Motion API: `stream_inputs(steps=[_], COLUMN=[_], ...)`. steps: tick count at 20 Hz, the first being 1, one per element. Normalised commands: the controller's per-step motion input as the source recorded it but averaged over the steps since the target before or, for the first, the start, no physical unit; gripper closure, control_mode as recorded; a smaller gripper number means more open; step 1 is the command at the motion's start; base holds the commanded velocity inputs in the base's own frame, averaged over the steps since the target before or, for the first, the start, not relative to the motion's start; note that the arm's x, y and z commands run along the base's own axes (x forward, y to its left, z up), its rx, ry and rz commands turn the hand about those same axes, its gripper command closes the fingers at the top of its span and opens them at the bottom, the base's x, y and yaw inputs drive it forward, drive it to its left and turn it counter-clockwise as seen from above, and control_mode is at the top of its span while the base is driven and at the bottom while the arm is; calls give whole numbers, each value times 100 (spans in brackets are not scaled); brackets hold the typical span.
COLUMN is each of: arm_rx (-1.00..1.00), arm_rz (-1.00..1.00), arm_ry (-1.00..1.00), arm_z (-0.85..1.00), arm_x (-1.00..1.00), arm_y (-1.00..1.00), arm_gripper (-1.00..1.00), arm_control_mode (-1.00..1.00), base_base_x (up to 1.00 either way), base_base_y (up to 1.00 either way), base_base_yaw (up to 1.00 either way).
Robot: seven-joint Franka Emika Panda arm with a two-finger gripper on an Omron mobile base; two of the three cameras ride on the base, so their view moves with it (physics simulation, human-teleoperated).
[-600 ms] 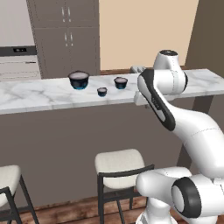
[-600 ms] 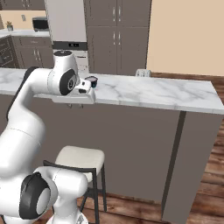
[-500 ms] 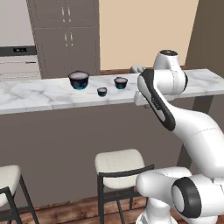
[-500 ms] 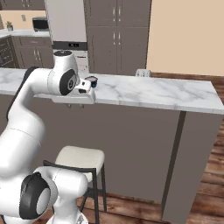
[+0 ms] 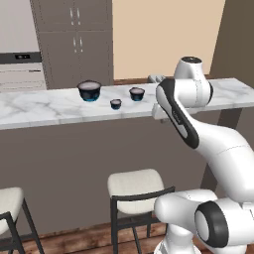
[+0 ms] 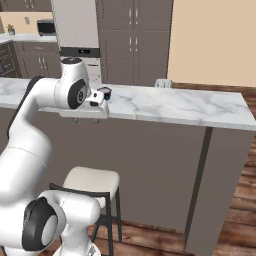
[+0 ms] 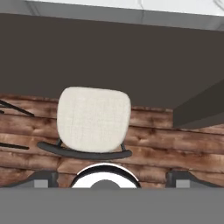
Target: Stack the yogurt containers by placing the smaller containers on top of the larger containers.
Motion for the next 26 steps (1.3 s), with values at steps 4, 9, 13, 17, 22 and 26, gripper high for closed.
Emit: stream_inputs(steps=[4,9,13,17,22,26], arm_rx=[5,16,19,17,17,16], arm_rz=[0,0,0,-2,-4,-4], arm_ry=[-9,-7,-5,-1,0,0], arm_z=[1,11,13,11,14,9], arm_x=[0,0,0,1,13,22], arm_y=[-1,-3,-1,0,0,0], arm_gripper=[-100,-100,-100,-100,-100,-100], arm_control_mode=[-100,-100,-100,-100,-100,-100], base_base_x=[0,0,0,0,0,0], base_base_y=[0,0,0,0,0,0], base_base_yaw=[0,0,0,0,0,0])
